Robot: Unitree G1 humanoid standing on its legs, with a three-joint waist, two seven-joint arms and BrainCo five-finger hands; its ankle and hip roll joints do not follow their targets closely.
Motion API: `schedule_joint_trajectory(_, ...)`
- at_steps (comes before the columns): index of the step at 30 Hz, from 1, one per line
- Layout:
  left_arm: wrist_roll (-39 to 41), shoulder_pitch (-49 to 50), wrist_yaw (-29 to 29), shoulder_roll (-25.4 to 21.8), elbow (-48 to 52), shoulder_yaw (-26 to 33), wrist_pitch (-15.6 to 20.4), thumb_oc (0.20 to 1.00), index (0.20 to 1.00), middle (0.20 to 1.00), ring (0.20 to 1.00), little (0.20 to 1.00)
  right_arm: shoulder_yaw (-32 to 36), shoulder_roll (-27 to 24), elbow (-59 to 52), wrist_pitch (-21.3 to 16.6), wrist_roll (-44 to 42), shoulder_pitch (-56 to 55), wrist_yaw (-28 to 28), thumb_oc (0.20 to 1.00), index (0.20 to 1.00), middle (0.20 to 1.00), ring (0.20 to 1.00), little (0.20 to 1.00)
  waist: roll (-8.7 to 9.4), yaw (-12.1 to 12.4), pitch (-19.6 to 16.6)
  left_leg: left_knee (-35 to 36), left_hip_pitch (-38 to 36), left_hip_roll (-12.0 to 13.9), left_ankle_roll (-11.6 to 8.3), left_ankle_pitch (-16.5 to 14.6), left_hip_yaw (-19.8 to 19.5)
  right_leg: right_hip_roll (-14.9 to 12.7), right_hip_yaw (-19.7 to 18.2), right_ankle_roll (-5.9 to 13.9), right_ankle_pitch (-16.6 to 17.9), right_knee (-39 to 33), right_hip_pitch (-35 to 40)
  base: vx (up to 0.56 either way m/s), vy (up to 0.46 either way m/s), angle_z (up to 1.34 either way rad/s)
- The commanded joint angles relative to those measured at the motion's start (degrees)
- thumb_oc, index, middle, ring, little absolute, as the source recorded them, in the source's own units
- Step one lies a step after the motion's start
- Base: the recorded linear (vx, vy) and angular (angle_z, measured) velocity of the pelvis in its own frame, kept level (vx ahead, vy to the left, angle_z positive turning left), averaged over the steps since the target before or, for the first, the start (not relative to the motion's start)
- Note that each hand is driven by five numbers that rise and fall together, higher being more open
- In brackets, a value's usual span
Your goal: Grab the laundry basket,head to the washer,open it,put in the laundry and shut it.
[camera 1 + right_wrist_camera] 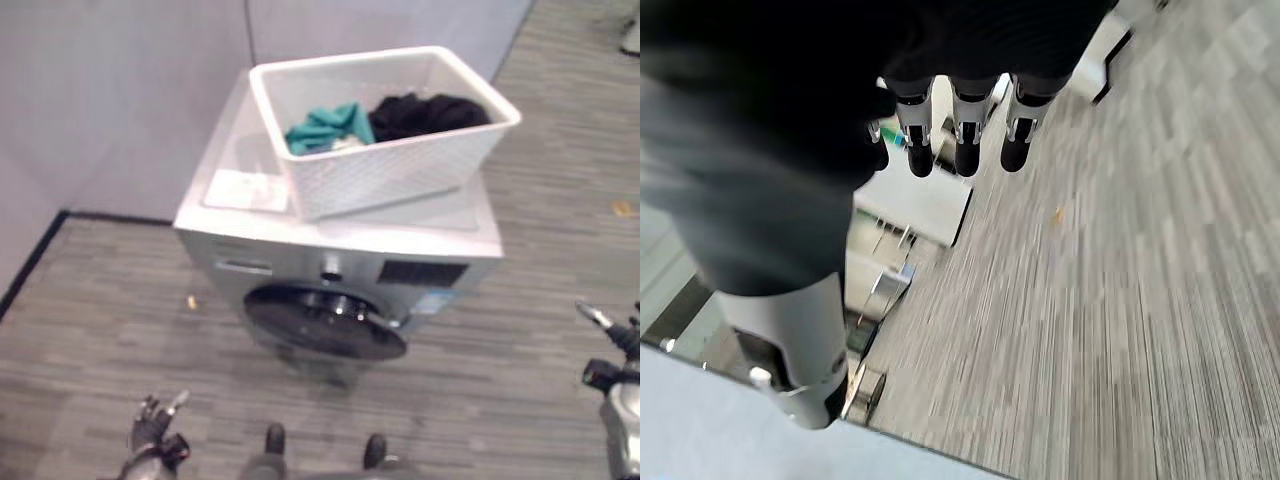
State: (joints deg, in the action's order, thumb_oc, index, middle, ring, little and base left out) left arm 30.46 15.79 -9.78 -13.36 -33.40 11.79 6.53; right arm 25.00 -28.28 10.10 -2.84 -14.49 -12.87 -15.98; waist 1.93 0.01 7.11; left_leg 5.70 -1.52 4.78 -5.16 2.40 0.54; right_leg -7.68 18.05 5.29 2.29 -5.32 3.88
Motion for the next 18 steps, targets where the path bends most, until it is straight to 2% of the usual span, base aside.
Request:
schedule_joint_trajectory(1, -0.99, -1.88, -0.01, -2.03, -1.30, -0.54, 1.88, 1.000, 1.000, 1.000, 1.000, 1.000, -1.96, -0.86, -5.41, -2.72, 3.28, 2.02, 1.25, 1.000, 1.000, 1.000, 1.000, 1.000, -0.93, 1.51, -0.43, -2.12, -0.71, 4.07, 0.12, -4.05, 3.45, -1.37, -1.13, 1.19, -7.48, 0.60, 2.44, -0.12, -0.084, -0.17)
schedule_joint_trajectory(5, -1.06, -1.63, 0.21, -1.95, -1.04, -1.12, 1.81, 1.000, 1.000, 1.000, 1.000, 1.000, -6.10, 0.55, -8.08, -2.63, 5.58, 1.46, 3.03, 1.000, 1.000, 1.000, 1.000, 1.000, -0.83, 1.47, -0.94, -2.93, -0.45, 5.25, -0.36, -3.66, 3.51, -0.18, -1.85, 0.35, -7.90, 0.36, 2.40, -0.10, -0.088, -0.04)
schedule_joint_trajectory(7, -1.26, -1.56, 0.29, -1.91, -1.01, -2.11, 1.72, 1.000, 1.000, 1.000, 1.000, 1.000, -11.15, -0.46, -8.61, -1.51, 8.88, 3.38, 3.87, 1.000, 1.000, 1.000, 1.000, 1.000, -0.66, 2.50, -0.87, -3.43, 0.11, 6.66, -1.01, -2.53, 3.26, 1.17, -1.99, -0.31, -8.68, 0.32, 2.44, -0.10, -0.110, -0.02)
schedule_joint_trajectory(8, -1.26, -1.59, 0.28, -1.89, -1.03, -2.02, 1.73, 1.000, 1.000, 1.000, 1.000, 1.000, -11.29, -0.49, -8.43, -1.58, 8.90, 3.59, 3.81, 1.000, 1.000, 1.000, 1.000, 1.000, -0.69, 2.42, -0.81, -3.43, 0.11, 6.75, -1.08, -2.51, 3.24, 1.26, -1.99, -0.38, -8.68, 0.32, 2.44, -0.12, -0.122, 0.01)
schedule_joint_trajectory(11, -2.05, -2.54, 0.25, -2.19, -0.55, -3.90, 2.01, 1.000, 1.000, 1.000, 1.000, 1.000, -16.93, -1.16, -5.74, -1.32, 9.84, 7.23, 3.96, 1.000, 1.000, 1.000, 1.000, 1.000, -0.77, 4.32, 0.24, -3.98, 1.80, 8.69, -2.17, -0.45, 1.59, 3.27, -1.29, -1.55, -9.95, 0.32, 2.73, -0.11, -0.137, 0.09)
schedule_joint_trajectory(13, -2.05, -2.57, 0.25, -2.17, -0.54, -3.83, 2.00, 1.000, 1.000, 1.000, 1.000, 1.000, -17.03, -1.21, -5.53, -1.43, 9.82, 7.42, 3.92, 1.000, 1.000, 1.000, 1.000, 1.000, -0.82, 4.13, 0.32, -3.99, 1.84, 8.75, -2.23, -0.42, 1.42, 3.35, -1.15, -1.61, -9.98, 0.32, 2.79, -0.06, -0.089, 0.32)
schedule_joint_trajectory(14, -2.12, -3.00, 0.16, -2.35, -0.49, -4.70, 2.06, 1.000, 1.000, 1.000, 1.000, 1.000, -18.58, -1.61, -4.71, -1.56, 9.23, 8.88, 3.91, 1.000, 1.000, 1.000, 1.000, 1.000, -0.88, 5.16, 0.86, -3.90, 2.58, 9.37, -2.67, 0.71, 0.64, 4.07, -0.38, -2.03, -10.40, 0.32, 2.93, -0.09, -0.122, 0.35)
schedule_joint_trajectory(18, -2.31, -4.06, 0.26, -2.21, -0.40, -6.11, 2.05, 1.000, 1.000, 1.000, 1.000, 1.000, -20.53, -2.45, -2.02, -1.77, 7.21, 11.55, 3.39, 1.000, 1.000, 1.000, 1.000, 1.000, -1.51, 6.13, 2.69, -4.49, 5.80, 10.08, -3.99, 3.25, -1.05, 4.55, 1.65, -2.46, -11.06, 0.32, 2.67, -0.14, -0.081, 0.44)
